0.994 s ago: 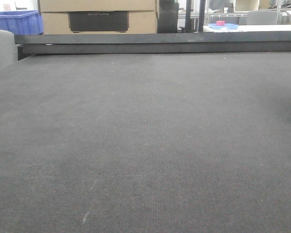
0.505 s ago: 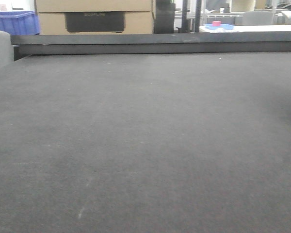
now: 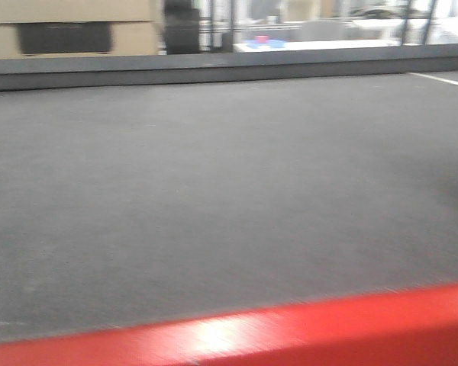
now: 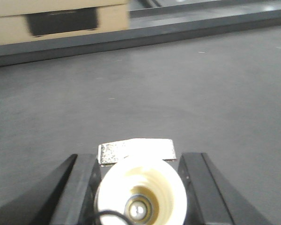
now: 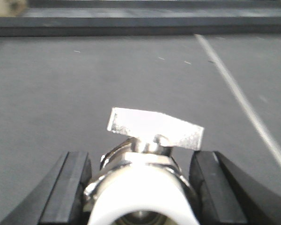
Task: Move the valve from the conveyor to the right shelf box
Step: 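Hold both valves while the base drives to the blue-bin shelf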
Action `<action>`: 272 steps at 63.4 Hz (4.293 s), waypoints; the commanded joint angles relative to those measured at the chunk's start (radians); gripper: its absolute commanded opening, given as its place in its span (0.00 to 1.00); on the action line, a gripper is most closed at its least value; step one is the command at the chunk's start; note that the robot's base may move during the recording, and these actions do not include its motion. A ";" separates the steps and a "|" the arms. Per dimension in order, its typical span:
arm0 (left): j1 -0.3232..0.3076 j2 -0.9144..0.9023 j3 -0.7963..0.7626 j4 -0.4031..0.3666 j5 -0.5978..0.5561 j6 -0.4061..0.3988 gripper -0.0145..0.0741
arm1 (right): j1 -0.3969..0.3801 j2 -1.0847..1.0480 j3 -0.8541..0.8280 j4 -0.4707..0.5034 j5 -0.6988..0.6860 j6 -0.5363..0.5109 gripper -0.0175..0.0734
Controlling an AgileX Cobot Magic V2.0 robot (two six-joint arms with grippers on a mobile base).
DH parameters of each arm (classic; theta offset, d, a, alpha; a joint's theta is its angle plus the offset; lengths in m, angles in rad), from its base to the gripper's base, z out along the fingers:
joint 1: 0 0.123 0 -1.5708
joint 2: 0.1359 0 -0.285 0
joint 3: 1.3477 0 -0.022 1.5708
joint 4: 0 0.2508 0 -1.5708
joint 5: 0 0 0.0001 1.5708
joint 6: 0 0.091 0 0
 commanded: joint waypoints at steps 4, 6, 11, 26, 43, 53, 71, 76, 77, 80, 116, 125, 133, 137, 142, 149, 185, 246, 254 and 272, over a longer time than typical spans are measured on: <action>-0.007 -0.010 -0.012 -0.010 -0.054 -0.004 0.04 | 0.000 -0.011 -0.014 -0.005 -0.078 -0.004 0.02; -0.007 -0.010 -0.012 -0.010 -0.054 -0.004 0.04 | 0.000 -0.011 -0.014 -0.005 -0.078 -0.004 0.02; -0.007 -0.010 -0.012 -0.010 -0.054 -0.004 0.04 | 0.000 -0.011 -0.014 -0.005 -0.078 -0.004 0.02; -0.007 -0.010 -0.012 -0.010 -0.054 -0.004 0.04 | 0.000 -0.011 -0.014 -0.005 -0.078 -0.004 0.02; -0.007 -0.010 -0.012 -0.010 -0.054 -0.004 0.04 | 0.000 -0.011 -0.014 -0.005 -0.078 -0.004 0.02; -0.007 -0.010 -0.012 -0.010 -0.054 -0.004 0.04 | 0.000 -0.011 -0.014 -0.005 -0.078 -0.004 0.02; -0.007 -0.010 -0.012 -0.010 -0.054 -0.004 0.04 | 0.000 -0.011 -0.014 -0.005 -0.078 -0.004 0.02; -0.007 -0.010 -0.012 -0.010 -0.054 -0.004 0.04 | 0.000 -0.011 -0.014 -0.005 -0.078 -0.004 0.02; -0.007 -0.010 -0.012 -0.010 -0.054 -0.004 0.04 | 0.000 -0.011 -0.014 -0.005 -0.078 -0.004 0.02; -0.007 -0.010 -0.012 -0.010 -0.054 -0.004 0.04 | 0.000 -0.011 -0.014 -0.005 -0.078 -0.004 0.02; -0.007 -0.010 -0.012 -0.010 -0.054 -0.004 0.04 | 0.000 -0.011 -0.014 -0.005 -0.078 -0.004 0.02; -0.007 -0.010 -0.012 -0.010 -0.054 -0.004 0.04 | 0.000 -0.011 -0.014 -0.005 -0.078 -0.004 0.02; -0.007 -0.010 -0.012 -0.010 -0.054 -0.004 0.04 | 0.000 -0.011 -0.014 -0.005 -0.078 -0.004 0.02; -0.007 -0.010 -0.012 -0.010 -0.054 -0.004 0.04 | 0.000 -0.011 -0.014 -0.005 -0.078 -0.004 0.02; -0.007 -0.010 -0.012 -0.010 -0.054 -0.004 0.04 | 0.000 -0.011 -0.014 -0.005 -0.078 -0.004 0.02; -0.007 -0.010 -0.012 -0.010 -0.054 -0.004 0.04 | 0.000 -0.011 -0.014 -0.005 -0.078 -0.004 0.02; -0.007 -0.010 -0.012 -0.010 -0.054 -0.004 0.04 | 0.000 -0.011 -0.014 -0.005 -0.078 -0.004 0.02; -0.007 -0.010 -0.012 -0.010 -0.054 -0.004 0.04 | 0.000 -0.011 -0.014 -0.005 -0.078 -0.004 0.02; -0.007 -0.010 -0.012 -0.010 -0.054 -0.004 0.04 | 0.000 -0.011 -0.014 -0.005 -0.087 -0.004 0.02; -0.007 -0.010 -0.012 -0.010 -0.054 -0.004 0.04 | 0.000 -0.011 -0.014 -0.005 -0.093 -0.004 0.02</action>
